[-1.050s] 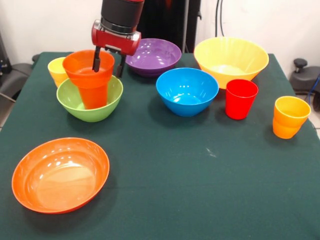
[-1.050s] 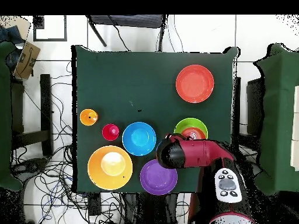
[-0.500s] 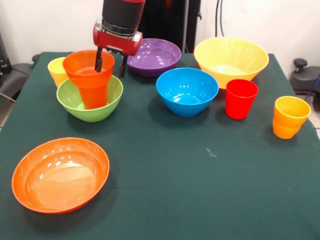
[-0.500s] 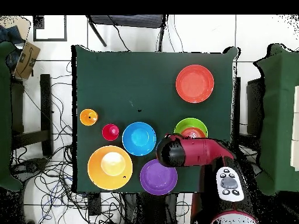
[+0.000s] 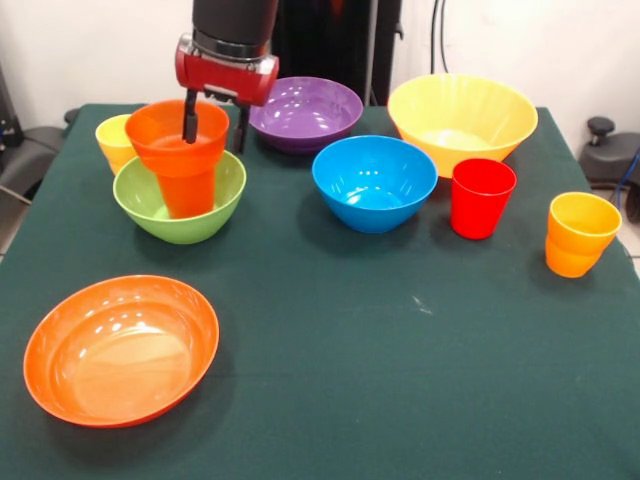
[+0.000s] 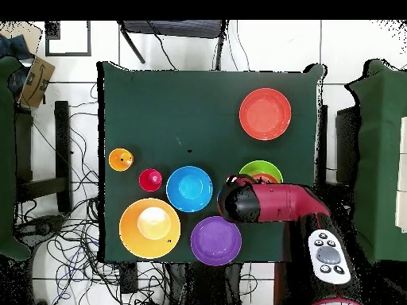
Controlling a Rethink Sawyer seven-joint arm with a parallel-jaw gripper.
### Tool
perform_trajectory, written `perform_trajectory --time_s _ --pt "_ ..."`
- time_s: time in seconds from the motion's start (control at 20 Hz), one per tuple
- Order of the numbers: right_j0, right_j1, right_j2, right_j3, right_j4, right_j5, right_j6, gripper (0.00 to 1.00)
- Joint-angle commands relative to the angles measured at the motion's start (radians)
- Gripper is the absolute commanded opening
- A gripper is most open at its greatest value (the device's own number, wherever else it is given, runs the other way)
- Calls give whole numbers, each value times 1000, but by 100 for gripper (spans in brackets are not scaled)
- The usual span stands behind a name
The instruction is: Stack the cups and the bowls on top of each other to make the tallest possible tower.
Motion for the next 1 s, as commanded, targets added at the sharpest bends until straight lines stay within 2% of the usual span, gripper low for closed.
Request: perform_trajectory --time_s 0.05,0.35,0.55,1.0 --pt "25 -35 99 1 -54 90 -113 100" --pt "22 -48 112 10 -47 104 -121 100" --pt "-9 -62 155 38 -35 64 -124 100" --pt "11 -92 148 36 -43 96 -108 100"
